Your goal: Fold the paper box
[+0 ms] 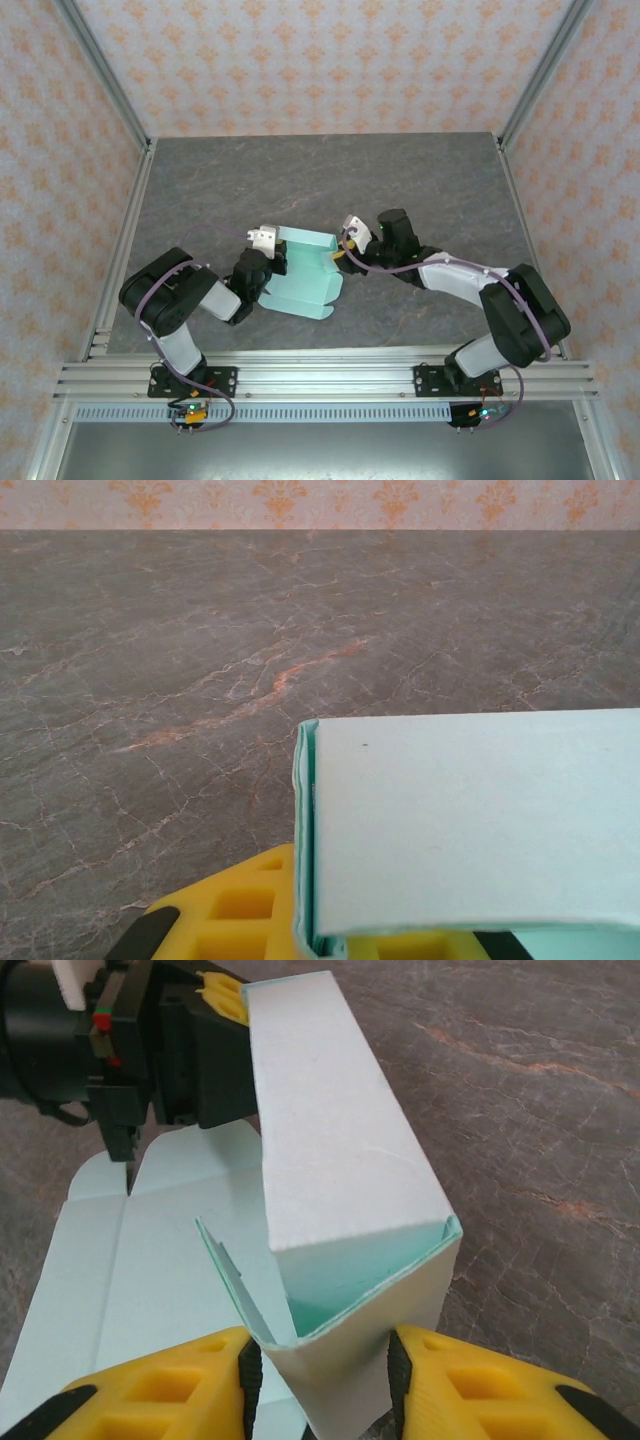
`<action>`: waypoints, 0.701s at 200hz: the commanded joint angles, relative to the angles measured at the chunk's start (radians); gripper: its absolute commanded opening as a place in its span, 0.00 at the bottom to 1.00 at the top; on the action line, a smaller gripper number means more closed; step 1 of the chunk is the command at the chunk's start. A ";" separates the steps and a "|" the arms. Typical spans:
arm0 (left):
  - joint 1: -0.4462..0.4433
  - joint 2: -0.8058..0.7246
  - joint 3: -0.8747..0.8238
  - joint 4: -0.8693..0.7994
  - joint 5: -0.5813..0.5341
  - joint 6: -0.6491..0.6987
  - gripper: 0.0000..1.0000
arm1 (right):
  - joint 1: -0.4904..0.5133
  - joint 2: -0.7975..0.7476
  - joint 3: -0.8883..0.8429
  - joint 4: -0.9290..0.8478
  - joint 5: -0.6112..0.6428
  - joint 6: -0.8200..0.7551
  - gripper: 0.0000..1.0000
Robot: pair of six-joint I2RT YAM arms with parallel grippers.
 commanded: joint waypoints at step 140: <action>-0.185 -0.064 0.023 -0.135 -0.324 -0.119 0.03 | 0.278 0.279 -0.076 0.713 1.076 0.333 0.34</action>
